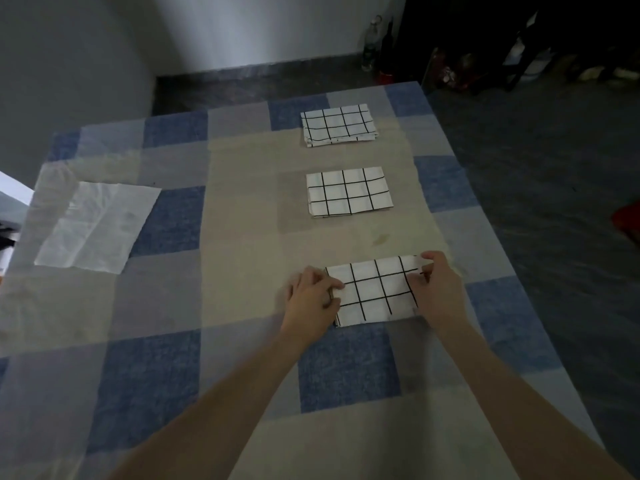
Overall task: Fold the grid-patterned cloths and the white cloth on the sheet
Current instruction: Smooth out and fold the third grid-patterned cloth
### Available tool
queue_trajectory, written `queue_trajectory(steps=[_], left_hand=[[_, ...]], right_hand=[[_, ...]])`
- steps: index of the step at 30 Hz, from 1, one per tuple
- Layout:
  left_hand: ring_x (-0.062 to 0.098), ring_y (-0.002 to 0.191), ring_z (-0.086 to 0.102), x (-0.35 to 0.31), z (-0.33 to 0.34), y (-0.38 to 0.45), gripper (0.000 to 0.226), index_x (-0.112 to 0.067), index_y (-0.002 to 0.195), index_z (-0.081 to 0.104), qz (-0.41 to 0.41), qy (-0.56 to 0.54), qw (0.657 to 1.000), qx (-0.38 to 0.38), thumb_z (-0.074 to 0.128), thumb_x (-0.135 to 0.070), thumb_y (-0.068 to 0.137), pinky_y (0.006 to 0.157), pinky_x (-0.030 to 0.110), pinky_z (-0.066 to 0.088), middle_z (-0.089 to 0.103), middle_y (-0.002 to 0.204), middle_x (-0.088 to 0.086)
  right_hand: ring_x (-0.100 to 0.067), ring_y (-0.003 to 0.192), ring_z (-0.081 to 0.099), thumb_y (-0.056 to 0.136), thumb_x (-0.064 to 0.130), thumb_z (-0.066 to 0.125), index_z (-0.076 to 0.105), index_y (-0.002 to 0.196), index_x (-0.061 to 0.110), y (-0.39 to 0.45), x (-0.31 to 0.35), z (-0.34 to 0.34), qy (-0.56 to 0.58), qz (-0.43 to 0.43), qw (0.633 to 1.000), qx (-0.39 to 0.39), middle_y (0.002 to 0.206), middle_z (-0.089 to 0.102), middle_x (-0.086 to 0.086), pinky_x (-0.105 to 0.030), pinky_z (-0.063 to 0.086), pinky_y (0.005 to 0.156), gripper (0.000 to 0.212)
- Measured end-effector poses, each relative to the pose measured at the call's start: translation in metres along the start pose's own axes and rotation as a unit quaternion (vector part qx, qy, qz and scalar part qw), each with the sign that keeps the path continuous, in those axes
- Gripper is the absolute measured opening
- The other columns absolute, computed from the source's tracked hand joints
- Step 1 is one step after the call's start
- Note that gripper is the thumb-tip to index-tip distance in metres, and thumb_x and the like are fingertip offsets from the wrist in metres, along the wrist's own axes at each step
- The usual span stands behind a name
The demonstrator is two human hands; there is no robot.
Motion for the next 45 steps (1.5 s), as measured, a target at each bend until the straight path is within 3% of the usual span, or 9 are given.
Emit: queue_trajectory(steps=[3, 5, 7, 15, 19, 23, 33, 41, 45], left_hand=[[0.021, 0.115, 0.037, 0.000, 0.007, -0.005, 0.035, -0.026, 0.115, 0.058, 0.105, 0.108, 0.988, -0.014, 0.063, -0.014, 0.083, 0.097, 0.033, 0.030, 0.036, 0.136, 0.000], [0.024, 0.118, 0.043, -0.001, 0.013, -0.008, 0.038, -0.025, 0.116, 0.057, 0.196, 0.166, 0.967, 0.002, 0.063, -0.011, 0.081, 0.100, 0.040, 0.038, 0.041, 0.139, 0.002], [0.023, 0.124, 0.043, 0.001, 0.017, -0.012, 0.033, -0.026, 0.120, 0.055, 0.209, 0.172, 0.962, 0.022, 0.057, -0.017, 0.089, 0.104, 0.041, 0.036, 0.042, 0.144, 0.001], [0.022, 0.147, 0.006, -0.017, -0.003, -0.030, 0.054, -0.029, 0.146, 0.029, 0.107, 0.234, 0.957, 0.135, 0.047, -0.018, 0.096, 0.119, 0.050, 0.004, 0.009, 0.161, -0.003], [0.022, 0.136, 0.030, 0.003, -0.030, -0.055, 0.043, -0.027, 0.137, 0.043, 0.046, 0.249, 0.960, 0.119, 0.045, -0.032, 0.095, 0.114, 0.041, 0.017, 0.036, 0.149, -0.004], [0.024, 0.122, 0.044, 0.037, -0.074, -0.097, 0.037, -0.023, 0.127, 0.056, -0.013, 0.264, 0.957, 0.121, 0.043, -0.030, 0.093, 0.104, 0.037, 0.032, 0.052, 0.133, 0.001], [0.019, 0.113, 0.056, 0.100, -0.190, -0.261, 0.025, -0.026, 0.107, 0.066, -0.151, 0.166, 0.971, -0.084, 0.045, -0.029, 0.094, 0.089, 0.034, 0.044, 0.064, 0.116, -0.005], [0.017, 0.105, 0.056, 0.166, -0.252, -0.457, 0.021, -0.027, 0.106, 0.062, -0.238, 0.154, 0.937, -0.204, 0.048, -0.036, 0.094, 0.087, 0.035, 0.042, 0.063, 0.110, -0.006], [0.017, 0.107, 0.056, 0.201, -0.266, -0.570, 0.022, -0.027, 0.107, 0.063, -0.303, 0.178, 0.912, -0.212, 0.048, -0.037, 0.093, 0.084, 0.033, 0.040, 0.063, 0.107, -0.007]], right_hand=[[-0.030, 0.097, 0.055, 0.082, 0.004, 0.065, 0.048, 0.129, 0.014, -0.012, 0.003, 0.005, -0.165, -0.133, 0.975, -0.062, 0.124, 0.048, -0.015, -0.045, 0.050, 0.078, 0.051], [-0.029, 0.097, 0.056, 0.079, 0.002, 0.067, 0.058, 0.116, 0.013, -0.022, 0.005, 0.012, -0.188, -0.208, 0.958, -0.053, 0.119, 0.052, -0.012, -0.043, 0.050, 0.077, 0.039], [-0.026, 0.095, 0.056, 0.082, 0.006, 0.063, 0.062, 0.105, 0.014, -0.028, 0.001, 0.018, -0.191, -0.219, 0.957, -0.005, 0.109, 0.055, -0.007, -0.040, 0.050, 0.074, 0.024], [-0.026, 0.110, 0.048, 0.089, 0.017, 0.055, 0.052, 0.115, 0.018, -0.040, 0.015, 0.016, -0.272, -0.140, 0.948, 0.090, 0.122, 0.048, -0.005, -0.039, 0.045, 0.082, 0.026], [-0.027, 0.115, 0.048, 0.091, 0.036, 0.049, 0.044, 0.121, 0.017, -0.063, 0.042, 0.010, -0.367, -0.105, 0.912, 0.152, 0.125, 0.044, -0.007, -0.041, 0.040, 0.092, 0.036], [-0.027, 0.112, 0.052, 0.092, 0.041, 0.047, 0.044, 0.123, 0.018, -0.104, 0.080, 0.008, -0.371, -0.173, 0.900, 0.152, 0.122, 0.047, -0.006, -0.042, 0.040, 0.093, 0.038], [-0.028, 0.101, 0.057, 0.094, 0.037, 0.044, 0.050, 0.117, 0.020, -0.248, 0.209, 0.076, -0.349, -0.372, 0.833, 0.216, 0.118, 0.051, -0.005, -0.041, 0.045, 0.086, 0.029], [-0.028, 0.101, 0.058, 0.090, 0.032, 0.050, 0.056, 0.109, 0.015, -0.427, 0.285, 0.155, -0.315, -0.500, 0.758, 0.277, 0.114, 0.056, -0.007, -0.038, 0.050, 0.080, 0.027], [-0.026, 0.111, 0.056, 0.088, 0.040, 0.054, 0.056, 0.122, 0.021, -0.533, 0.299, 0.196, -0.284, -0.541, 0.729, 0.310, 0.123, 0.057, -0.002, -0.036, 0.045, 0.083, 0.039]])
Point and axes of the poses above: each hand's wrist, its own y-axis towards the middle knuckle, its own z-axis out of the palm, x = y × z, the point moved 1 cm from there along y, towards the middle knuckle
